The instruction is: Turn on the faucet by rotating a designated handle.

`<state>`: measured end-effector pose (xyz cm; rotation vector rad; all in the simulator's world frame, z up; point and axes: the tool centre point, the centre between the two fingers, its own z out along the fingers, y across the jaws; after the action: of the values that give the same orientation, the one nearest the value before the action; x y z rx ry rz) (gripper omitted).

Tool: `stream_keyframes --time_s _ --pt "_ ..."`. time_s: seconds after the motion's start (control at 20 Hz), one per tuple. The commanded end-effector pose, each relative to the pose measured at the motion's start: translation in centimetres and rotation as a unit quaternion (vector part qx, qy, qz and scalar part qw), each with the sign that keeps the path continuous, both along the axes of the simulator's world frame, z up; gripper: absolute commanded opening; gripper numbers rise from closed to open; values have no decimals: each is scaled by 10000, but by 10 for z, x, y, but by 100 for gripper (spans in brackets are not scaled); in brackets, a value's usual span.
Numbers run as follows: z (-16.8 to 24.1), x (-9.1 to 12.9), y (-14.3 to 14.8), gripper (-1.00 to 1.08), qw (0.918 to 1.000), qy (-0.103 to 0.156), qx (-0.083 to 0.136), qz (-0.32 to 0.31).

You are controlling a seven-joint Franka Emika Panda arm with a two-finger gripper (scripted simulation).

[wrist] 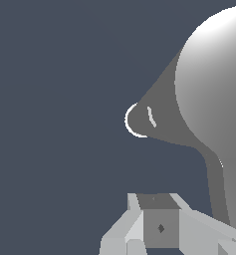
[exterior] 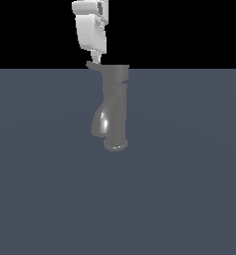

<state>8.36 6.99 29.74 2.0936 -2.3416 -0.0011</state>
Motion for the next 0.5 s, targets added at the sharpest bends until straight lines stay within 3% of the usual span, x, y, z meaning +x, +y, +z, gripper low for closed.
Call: stream_keyframes --time_s 0.0,0.45 --pt "0 -5 2 -100 10000 -2 0 3" --pt "0 -27 11 -100 10000 -3 0 1"
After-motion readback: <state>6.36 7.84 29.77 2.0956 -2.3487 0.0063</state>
